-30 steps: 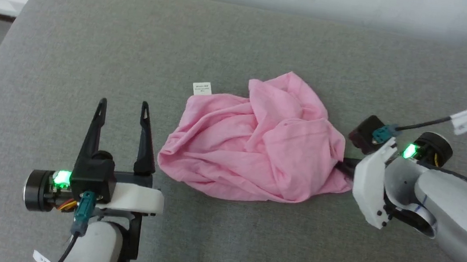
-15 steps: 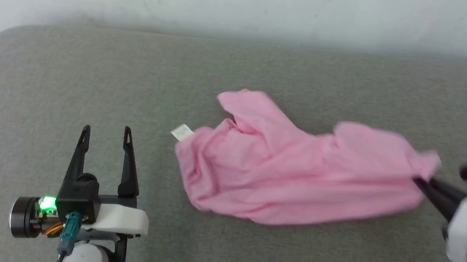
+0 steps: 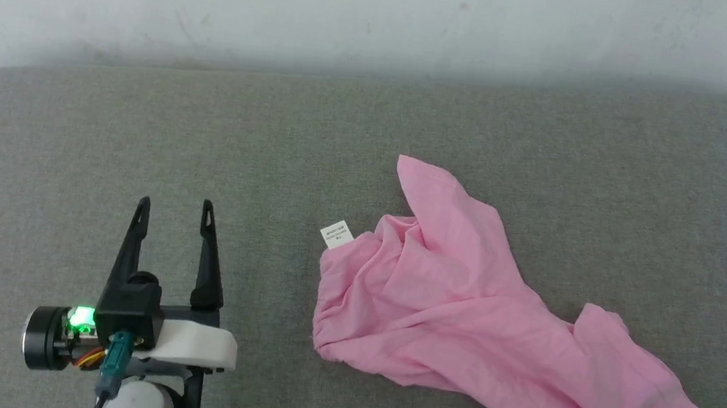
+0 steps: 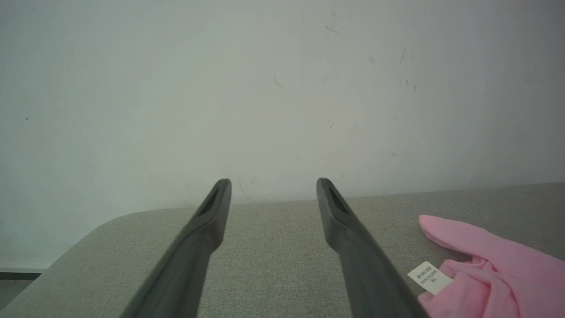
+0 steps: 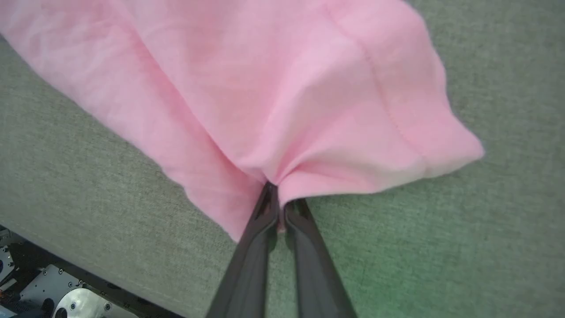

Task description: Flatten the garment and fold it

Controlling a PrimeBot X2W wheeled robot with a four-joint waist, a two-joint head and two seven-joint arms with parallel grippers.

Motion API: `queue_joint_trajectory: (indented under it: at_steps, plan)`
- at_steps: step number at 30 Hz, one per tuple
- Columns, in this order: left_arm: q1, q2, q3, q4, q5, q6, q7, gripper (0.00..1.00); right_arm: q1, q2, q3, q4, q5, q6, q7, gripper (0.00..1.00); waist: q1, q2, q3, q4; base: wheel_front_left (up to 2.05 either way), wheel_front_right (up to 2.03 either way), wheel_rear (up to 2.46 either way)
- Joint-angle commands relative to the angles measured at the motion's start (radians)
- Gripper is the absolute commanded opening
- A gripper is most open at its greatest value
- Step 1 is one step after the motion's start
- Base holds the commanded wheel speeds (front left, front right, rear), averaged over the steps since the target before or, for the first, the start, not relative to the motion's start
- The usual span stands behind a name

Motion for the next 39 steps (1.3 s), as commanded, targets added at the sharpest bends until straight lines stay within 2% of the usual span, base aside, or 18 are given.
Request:
queue_joint_trajectory:
  at_steps: [1,5,10,15,18,22,26,29,33,39]
  plan:
    - [0.015,0.000,0.005,0.004,0.013,-0.006,-0.005,1.00,0.029,0.031,-0.018,0.005,-0.026,-0.001,0.001,1.00,0.0001,0.0000,-0.003,-0.002,0.00,0.00,0.00]
    - [0.019,0.004,0.002,0.011,0.021,-0.010,-0.005,1.00,0.015,0.016,-0.159,-0.068,-0.117,-0.001,-0.012,1.00,0.0001,0.0000,-0.014,0.002,0.00,0.00,0.00]
    - [0.014,0.005,-0.012,0.013,0.032,-0.011,-0.005,1.00,-0.042,-0.002,-0.330,-0.246,-0.204,-0.001,0.016,1.00,0.0001,0.0000,-0.021,0.027,0.00,0.00,0.00]
    - [-0.003,-0.001,-0.047,0.009,0.042,-0.010,-0.005,1.00,-0.180,-0.008,-0.375,-0.379,-0.255,-0.001,0.108,1.00,0.0001,0.0000,0.004,0.075,0.00,0.00,0.00]
    - [-0.019,-0.007,-0.066,0.008,0.040,-0.009,-0.005,1.00,-0.296,-0.032,-0.313,-0.414,-0.268,-0.001,0.210,1.00,0.0001,0.0000,0.030,0.108,0.00,0.00,0.00]
    - [-0.046,-0.012,-0.081,0.000,0.039,-0.003,-0.005,1.00,-0.454,-0.070,-0.160,-0.401,-0.199,-0.001,0.432,1.00,0.0001,0.0000,0.073,0.149,0.00,0.00,0.00]
    - [-0.076,-0.018,-0.100,-0.008,0.037,-0.001,-0.005,1.00,-0.625,-0.093,-0.019,-0.337,-0.119,-0.001,0.621,1.00,0.0001,0.0000,0.121,0.190,0.00,0.00,0.00]
    - [-0.098,-0.024,-0.112,-0.012,0.032,0.005,-0.005,1.00,-0.735,-0.097,0.075,-0.259,-0.078,-0.001,0.718,1.00,0.0001,0.0000,0.157,0.216,0.00,0.00,0.00]
    - [-0.124,-0.032,-0.129,-0.017,0.025,0.015,-0.005,1.00,-0.844,-0.088,0.191,-0.148,-0.058,-0.001,0.774,1.00,0.0001,0.0000,0.201,0.247,0.00,0.00,0.00]
    - [-0.162,-0.041,-0.154,-0.018,0.015,0.024,-0.005,1.00,-0.902,-0.024,0.279,0.019,0.008,-0.001,0.717,1.00,0.0001,0.0000,0.252,0.284,0.00,0.00,0.00]
